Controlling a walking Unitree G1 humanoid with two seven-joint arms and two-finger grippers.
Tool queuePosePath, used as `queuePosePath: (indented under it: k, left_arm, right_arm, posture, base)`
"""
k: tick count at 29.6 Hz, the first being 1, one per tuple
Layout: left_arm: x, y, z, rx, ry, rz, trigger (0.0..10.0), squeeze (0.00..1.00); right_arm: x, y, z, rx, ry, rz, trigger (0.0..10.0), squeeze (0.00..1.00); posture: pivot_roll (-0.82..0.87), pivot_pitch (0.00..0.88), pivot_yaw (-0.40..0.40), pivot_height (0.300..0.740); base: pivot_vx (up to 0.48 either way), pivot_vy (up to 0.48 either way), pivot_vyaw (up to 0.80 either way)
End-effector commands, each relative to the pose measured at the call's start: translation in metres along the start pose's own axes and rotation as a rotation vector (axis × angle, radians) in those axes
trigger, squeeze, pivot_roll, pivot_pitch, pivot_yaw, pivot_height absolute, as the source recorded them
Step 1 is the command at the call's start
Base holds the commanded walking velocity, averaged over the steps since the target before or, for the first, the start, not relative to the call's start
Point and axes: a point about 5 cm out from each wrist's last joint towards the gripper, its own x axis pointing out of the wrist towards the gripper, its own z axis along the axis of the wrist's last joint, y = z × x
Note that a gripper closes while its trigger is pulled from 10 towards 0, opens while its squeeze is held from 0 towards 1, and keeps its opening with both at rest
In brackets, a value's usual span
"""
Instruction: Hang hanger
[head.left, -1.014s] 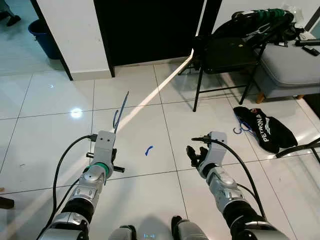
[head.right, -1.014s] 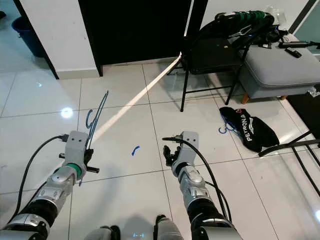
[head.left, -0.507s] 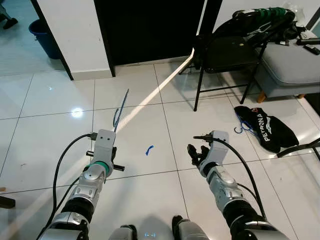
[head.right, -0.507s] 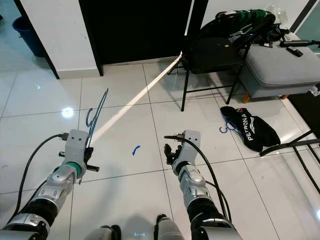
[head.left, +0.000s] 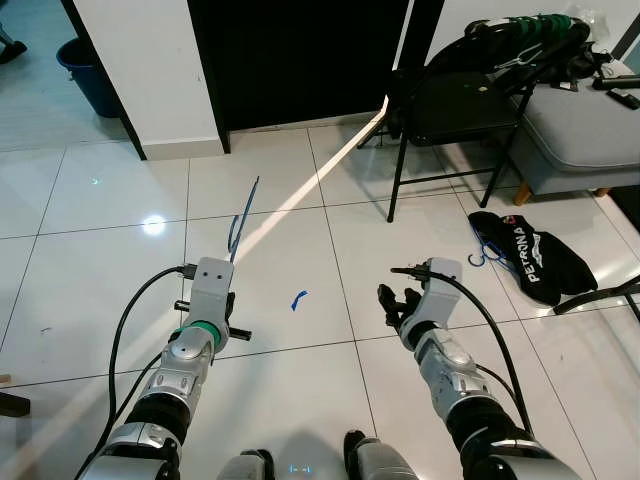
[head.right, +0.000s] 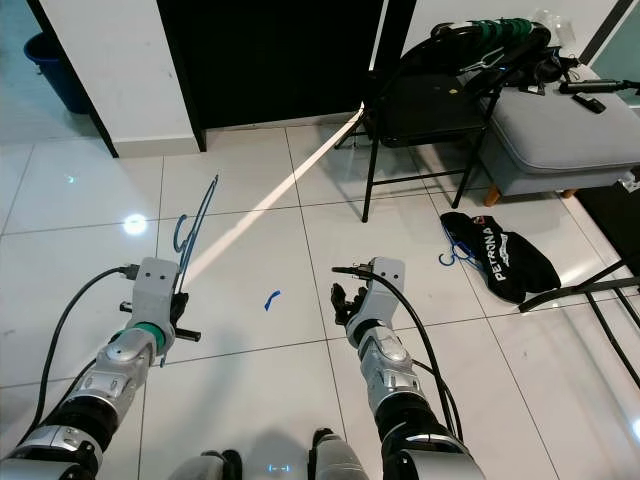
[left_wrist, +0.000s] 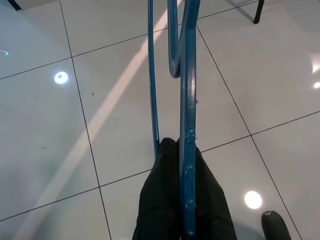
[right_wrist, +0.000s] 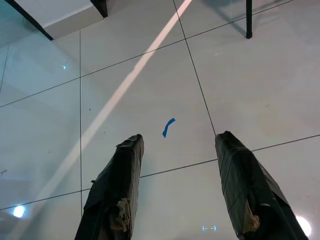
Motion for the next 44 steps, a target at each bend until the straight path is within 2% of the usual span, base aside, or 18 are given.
queuePosePath:
  k: [1, 9, 19, 29, 32, 38, 40, 41, 42, 44]
  left_arm:
    - [-0.002, -0.001, -0.006, 0.012, 0.018, -0.005, 10.0, 0.00]
    - [-0.003, -0.001, -0.008, 0.015, 0.025, -0.006, 10.0, 0.00]
    - [-0.002, 0.000, -0.008, 0.027, 0.032, -0.015, 10.0, 0.00]
    - [-0.002, 0.007, -0.005, 0.048, 0.022, -0.008, 10.0, 0.00]
    - [-0.002, 0.010, -0.002, 0.030, 0.004, 0.001, 10.0, 0.00]
    - [-0.002, 0.022, 0.001, 0.001, -0.004, 0.029, 10.0, 0.00]
    - [-0.002, 0.040, 0.000, 0.010, 0.018, 0.066, 10.0, 0.00]
    - [-0.002, 0.040, 0.000, 0.010, 0.018, 0.066, 10.0, 0.00]
    - [-0.003, 0.056, 0.000, 0.022, 0.031, 0.100, 10.0, 0.00]
    - [-0.004, 0.061, 0.000, 0.027, 0.037, 0.110, 10.0, 0.00]
  right_arm:
    - [-0.002, -0.001, -0.006, 0.020, 0.021, -0.009, 10.0, 0.00]
    - [-0.003, -0.001, -0.008, 0.033, 0.031, -0.016, 10.0, 0.00]
    - [-0.003, -0.001, -0.011, -0.012, 0.050, -0.010, 10.0, 0.00]
    - [-0.001, 0.001, -0.007, 0.003, 0.050, -0.019, 10.0, 0.00]
    - [-0.001, 0.001, -0.009, 0.013, 0.051, -0.022, 10.0, 0.00]
    - [-0.001, 0.002, -0.009, -0.002, 0.048, -0.016, 10.0, 0.00]
    - [-0.002, -0.001, -0.009, -0.008, 0.051, -0.017, 10.0, 0.00]
    - [-0.002, -0.001, -0.009, -0.008, 0.051, -0.017, 10.0, 0.00]
    - [-0.003, -0.004, -0.009, -0.002, 0.054, -0.023, 10.0, 0.00]
    - [-0.003, -0.004, -0.009, -0.001, 0.055, -0.024, 10.0, 0.00]
  posture:
    - [0.02, 0.148, 0.047, 0.740]
    - [0.02, 0.146, 0.054, 0.740]
    - [0.02, 0.158, 0.064, 0.740]
    - [0.05, 0.170, 0.058, 0.740]
    - [0.04, 0.173, 0.064, 0.740]
    - [0.03, 0.174, 0.064, 0.740]
    - [0.03, 0.175, 0.053, 0.740]
    - [0.03, 0.175, 0.053, 0.740]
    - [0.03, 0.178, 0.050, 0.740]
    - [0.03, 0.178, 0.047, 0.740]
  base:
    - [0.000, 0.000, 0.00]
    - [0.000, 0.000, 0.00]
    - [0.000, 0.000, 0.00]
    - [0.000, 0.000, 0.00]
    - [0.000, 0.000, 0.00]
    - [0.000, 0.000, 0.00]
    - [0.000, 0.000, 0.00]
    - [0.000, 0.000, 0.00]
    - [0.000, 0.000, 0.00]
    - [0.000, 0.000, 0.00]
